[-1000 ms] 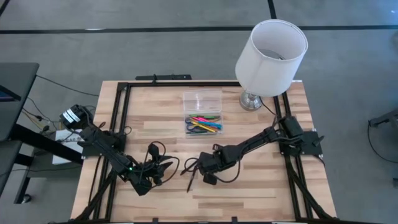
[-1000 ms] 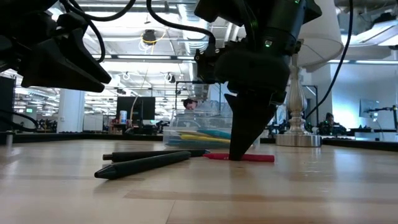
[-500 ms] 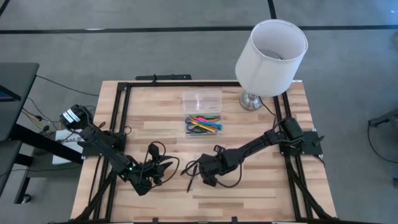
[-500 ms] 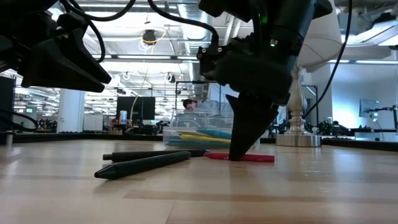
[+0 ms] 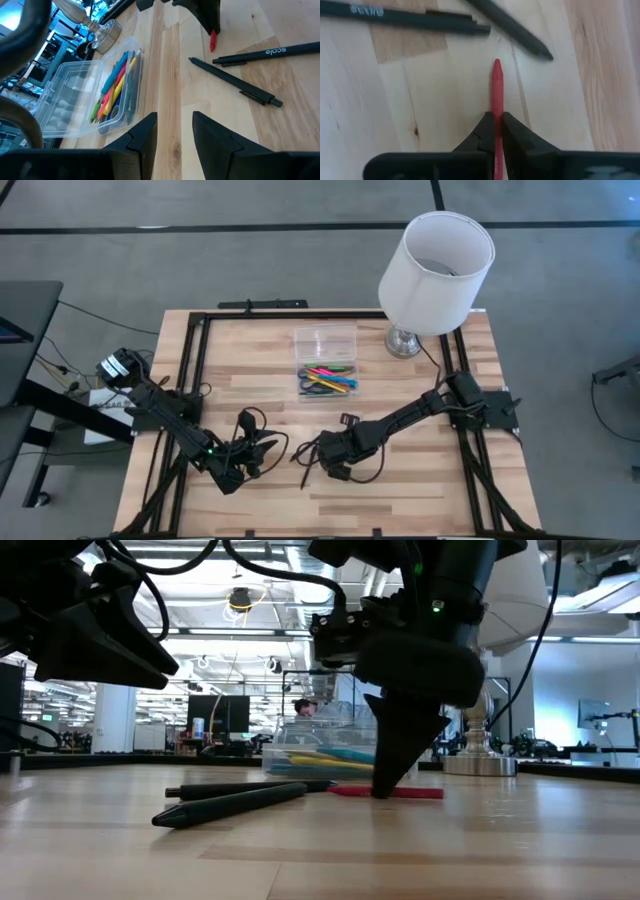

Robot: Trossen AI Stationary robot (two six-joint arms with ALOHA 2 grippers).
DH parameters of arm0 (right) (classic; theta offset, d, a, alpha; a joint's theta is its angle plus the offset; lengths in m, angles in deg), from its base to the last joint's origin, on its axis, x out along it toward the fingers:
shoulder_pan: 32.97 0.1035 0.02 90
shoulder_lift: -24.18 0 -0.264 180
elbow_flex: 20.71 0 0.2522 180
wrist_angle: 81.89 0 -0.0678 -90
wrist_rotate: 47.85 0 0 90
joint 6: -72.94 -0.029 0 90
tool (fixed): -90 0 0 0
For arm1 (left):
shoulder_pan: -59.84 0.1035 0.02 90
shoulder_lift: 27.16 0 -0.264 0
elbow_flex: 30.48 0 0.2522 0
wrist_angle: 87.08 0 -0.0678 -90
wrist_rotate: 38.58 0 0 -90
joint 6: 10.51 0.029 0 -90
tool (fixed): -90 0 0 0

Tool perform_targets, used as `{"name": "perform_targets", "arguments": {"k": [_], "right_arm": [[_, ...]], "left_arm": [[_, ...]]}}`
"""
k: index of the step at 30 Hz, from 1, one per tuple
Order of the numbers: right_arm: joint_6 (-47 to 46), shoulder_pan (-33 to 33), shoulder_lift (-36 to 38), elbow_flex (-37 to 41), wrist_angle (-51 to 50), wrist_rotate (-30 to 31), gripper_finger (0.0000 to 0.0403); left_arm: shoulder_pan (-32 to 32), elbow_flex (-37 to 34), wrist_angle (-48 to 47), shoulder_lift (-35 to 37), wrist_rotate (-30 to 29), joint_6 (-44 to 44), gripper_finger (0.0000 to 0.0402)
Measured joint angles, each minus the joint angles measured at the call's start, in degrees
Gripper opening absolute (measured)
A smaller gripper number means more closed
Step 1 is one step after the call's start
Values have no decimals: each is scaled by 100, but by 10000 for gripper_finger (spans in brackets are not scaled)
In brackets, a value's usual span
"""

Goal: Pick & place school supplies into a supply box
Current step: Put the red crayon into the supply box

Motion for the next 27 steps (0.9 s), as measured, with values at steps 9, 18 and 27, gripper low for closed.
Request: {"name": "perform_targets", "arguments": {"k": [9,18,27], "right_arm": [[114,-7,-9,-320,-842,-22,1],[114,-23,4,-711,-1642,540,1],[598,-564,22,-1367,-2516,1848,1]], "left_arm": [[0,-2,-222,0,-2,-242,119],[0,-2,-228,-2,-2,-245,119],[0,-2,-231,-2,-4,-245,119]]}}
